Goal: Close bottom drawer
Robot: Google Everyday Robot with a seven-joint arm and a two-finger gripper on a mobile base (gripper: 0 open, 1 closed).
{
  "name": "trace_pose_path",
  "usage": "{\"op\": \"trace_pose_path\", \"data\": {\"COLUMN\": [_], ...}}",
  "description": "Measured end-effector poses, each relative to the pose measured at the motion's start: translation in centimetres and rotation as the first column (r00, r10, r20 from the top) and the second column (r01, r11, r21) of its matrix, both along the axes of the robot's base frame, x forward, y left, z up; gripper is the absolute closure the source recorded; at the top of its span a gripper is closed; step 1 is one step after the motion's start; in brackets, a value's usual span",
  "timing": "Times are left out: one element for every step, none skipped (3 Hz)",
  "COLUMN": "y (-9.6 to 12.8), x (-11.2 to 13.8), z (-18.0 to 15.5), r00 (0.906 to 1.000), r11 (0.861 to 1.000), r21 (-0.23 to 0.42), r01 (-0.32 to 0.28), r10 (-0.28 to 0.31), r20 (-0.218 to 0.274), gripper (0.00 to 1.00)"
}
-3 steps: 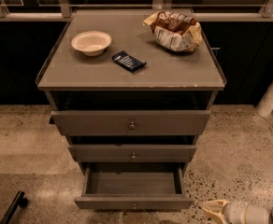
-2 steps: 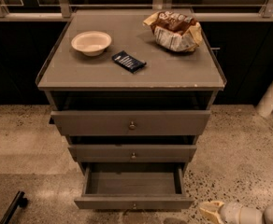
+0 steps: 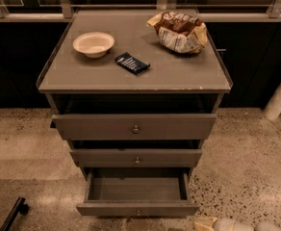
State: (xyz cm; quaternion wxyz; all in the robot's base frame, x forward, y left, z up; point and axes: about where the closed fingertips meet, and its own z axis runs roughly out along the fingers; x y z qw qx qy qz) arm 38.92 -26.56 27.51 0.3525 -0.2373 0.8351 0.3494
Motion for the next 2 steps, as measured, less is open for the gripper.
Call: {"op": "trace_pose_path", "data": {"y": [0.1,-0.2], "x": [-0.1,-0.2], "z": [0.0,-2.0], "r00": [1.0,0.9997], "r11": [1.0,0.999], "r21": [0.002,0.053], "r01": [-0.001,0.014], "r10": [0.001,-0.012], "r20": [-0.001,-0.023], "gripper": [1.0,1.0]}}
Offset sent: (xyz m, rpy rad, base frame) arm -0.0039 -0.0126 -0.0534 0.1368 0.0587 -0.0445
